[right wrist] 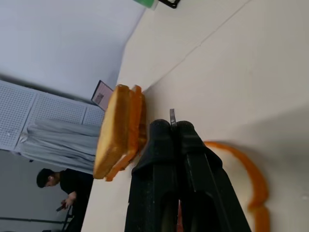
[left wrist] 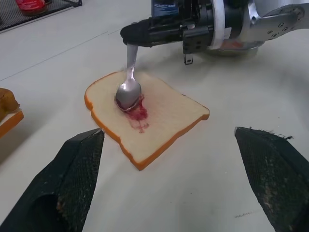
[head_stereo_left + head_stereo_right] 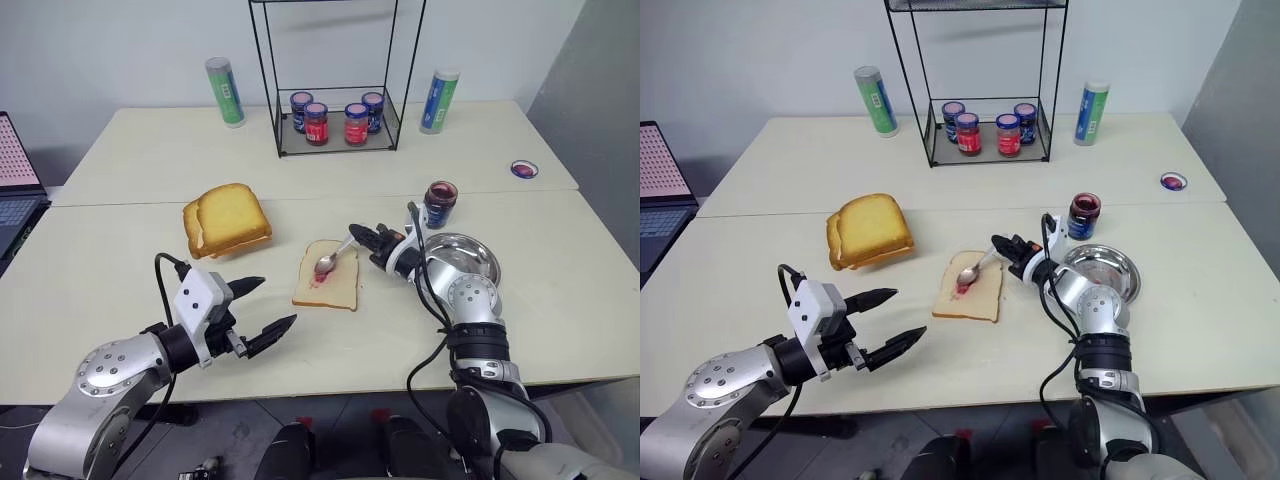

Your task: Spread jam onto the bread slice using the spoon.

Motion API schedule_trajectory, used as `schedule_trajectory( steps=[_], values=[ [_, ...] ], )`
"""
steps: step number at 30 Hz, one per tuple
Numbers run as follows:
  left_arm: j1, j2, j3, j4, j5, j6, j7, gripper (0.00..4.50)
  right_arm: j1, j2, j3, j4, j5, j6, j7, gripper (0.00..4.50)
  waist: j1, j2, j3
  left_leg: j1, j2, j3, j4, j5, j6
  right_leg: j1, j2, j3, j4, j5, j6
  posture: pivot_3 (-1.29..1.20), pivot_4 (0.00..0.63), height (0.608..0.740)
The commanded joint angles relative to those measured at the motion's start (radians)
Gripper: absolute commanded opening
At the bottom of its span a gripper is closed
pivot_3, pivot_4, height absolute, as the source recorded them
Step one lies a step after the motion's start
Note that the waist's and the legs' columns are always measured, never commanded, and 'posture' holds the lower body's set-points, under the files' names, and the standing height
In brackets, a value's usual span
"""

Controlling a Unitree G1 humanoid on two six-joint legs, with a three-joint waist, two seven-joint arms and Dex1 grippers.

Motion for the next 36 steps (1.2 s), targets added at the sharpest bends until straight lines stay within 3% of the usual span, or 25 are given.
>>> schedule_trajectory(
  steps=[1,12,16,22,29,36],
  values=[
    [-0.002,0.008,0.009,-0.028,-0.003,-0.016,0.002,4.50,0.020,-0.046,0.015,-0.049,-0.001,0.030,0.033,0.01,0.000,0.000,0.000,0.000,0.000,0.000,0.000,0.000,0.000,0.000,0.000,0.000,0.000,0.000,0.000,0.00,0.150,0.740],
    [-0.064,0.032,-0.005,0.046,0.016,-0.045,-0.039,4.50,0.041,-0.117,-0.038,-0.155,0.088,0.136,0.015,0.01,0.005,0.000,0.000,0.000,0.000,0.000,0.000,0.000,0.000,0.001,0.000,0.000,0.000,0.000,0.000,0.00,0.150,0.740],
    [-0.121,0.046,-0.024,0.082,0.019,-0.052,-0.072,4.50,-0.013,-0.061,-0.130,-0.249,0.233,0.163,-0.097,0.01,0.004,0.000,0.000,0.000,0.000,0.000,0.000,0.000,0.000,0.000,0.000,0.000,0.000,0.000,0.000,0.00,0.150,0.740],
    [-0.265,0.094,-0.076,0.146,0.000,-0.038,-0.166,4.50,0.005,-0.108,-0.199,-0.428,0.352,0.166,-0.244,0.01,0.009,0.000,0.000,-0.001,0.000,-0.001,0.000,0.000,0.000,0.000,0.000,-0.001,0.000,0.000,0.000,0.00,0.150,0.740],
    [-0.588,0.067,-0.266,0.243,-0.009,0.017,-0.300,4.50,0.094,-0.208,-0.278,-0.619,0.415,0.102,-0.415,0.01,0.014,0.000,0.000,-0.002,-0.002,-0.001,0.001,0.000,0.000,0.000,0.000,-0.002,0.000,0.000,0.000,0.00,0.150,0.740],
    [-0.729,-0.016,-0.430,0.397,0.111,-0.090,-0.379,4.50,0.307,-0.272,-0.330,-0.676,0.347,-0.019,-0.440,0.01,0.001,0.001,0.000,-0.001,-0.002,0.001,0.000,0.000,0.000,0.000,0.001,-0.001,0.000,0.000,0.000,0.00,0.150,0.740]
  ],
)
